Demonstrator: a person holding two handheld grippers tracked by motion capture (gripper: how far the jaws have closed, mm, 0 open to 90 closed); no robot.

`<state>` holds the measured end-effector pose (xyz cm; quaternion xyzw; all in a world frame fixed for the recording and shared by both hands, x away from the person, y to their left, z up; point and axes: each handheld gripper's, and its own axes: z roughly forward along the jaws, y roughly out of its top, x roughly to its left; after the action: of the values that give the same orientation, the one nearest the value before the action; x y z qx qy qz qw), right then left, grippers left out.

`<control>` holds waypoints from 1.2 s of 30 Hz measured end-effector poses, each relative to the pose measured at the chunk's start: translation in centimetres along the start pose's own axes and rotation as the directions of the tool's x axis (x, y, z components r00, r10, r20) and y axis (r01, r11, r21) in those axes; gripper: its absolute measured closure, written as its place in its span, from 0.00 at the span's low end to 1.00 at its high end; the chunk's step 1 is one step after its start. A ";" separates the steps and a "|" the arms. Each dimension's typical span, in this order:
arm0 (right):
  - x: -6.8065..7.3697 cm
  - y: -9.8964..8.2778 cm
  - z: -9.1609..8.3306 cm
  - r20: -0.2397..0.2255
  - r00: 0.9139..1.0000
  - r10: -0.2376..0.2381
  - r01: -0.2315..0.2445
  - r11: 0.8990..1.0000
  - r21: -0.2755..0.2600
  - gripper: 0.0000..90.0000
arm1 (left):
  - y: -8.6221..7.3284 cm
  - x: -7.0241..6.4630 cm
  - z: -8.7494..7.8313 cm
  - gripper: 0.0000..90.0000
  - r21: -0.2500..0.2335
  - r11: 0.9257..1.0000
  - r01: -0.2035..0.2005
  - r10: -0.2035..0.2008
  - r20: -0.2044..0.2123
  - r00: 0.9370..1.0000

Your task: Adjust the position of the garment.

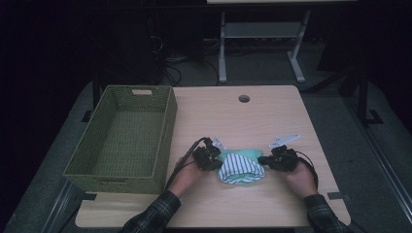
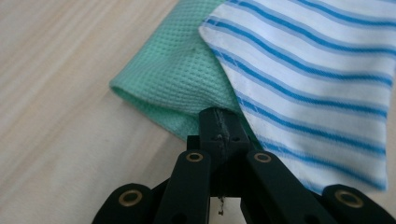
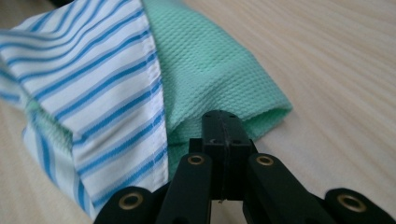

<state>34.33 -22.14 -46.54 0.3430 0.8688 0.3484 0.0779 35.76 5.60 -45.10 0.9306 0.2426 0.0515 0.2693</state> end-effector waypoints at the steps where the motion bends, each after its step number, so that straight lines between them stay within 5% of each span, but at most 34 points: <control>1: 0.1 -0.1 -0.1 0.001 1.000 -0.001 0.001 1.000 0.002 1.00 | 0.1 0.1 0.1 1.00 -0.003 1.000 0.001 -0.001 -0.002 1.000; 25: 5.3 -1.2 -0.5 -0.092 0.993 -0.079 0.080 0.997 0.008 1.00 | 2.2 3.3 1.7 1.00 -0.056 0.997 0.046 -0.047 -0.020 0.999; 30: 5.4 -1.1 -0.6 -0.085 0.992 -0.091 0.092 0.996 -0.002 1.00 | 2.0 3.6 1.5 1.00 -0.060 0.997 0.052 -0.053 -0.018 0.998; 36: 4.8 -0.5 -2.1 -0.055 0.995 -0.084 0.079 0.994 -0.081 1.00 | 1.6 3.7 0.0 0.97 -0.088 0.994 0.067 -0.069 -0.012 0.998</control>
<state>29.65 -20.47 -44.76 0.2936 0.8696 0.3888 0.0801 39.66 6.18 -44.37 0.9087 0.2736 0.0597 0.3096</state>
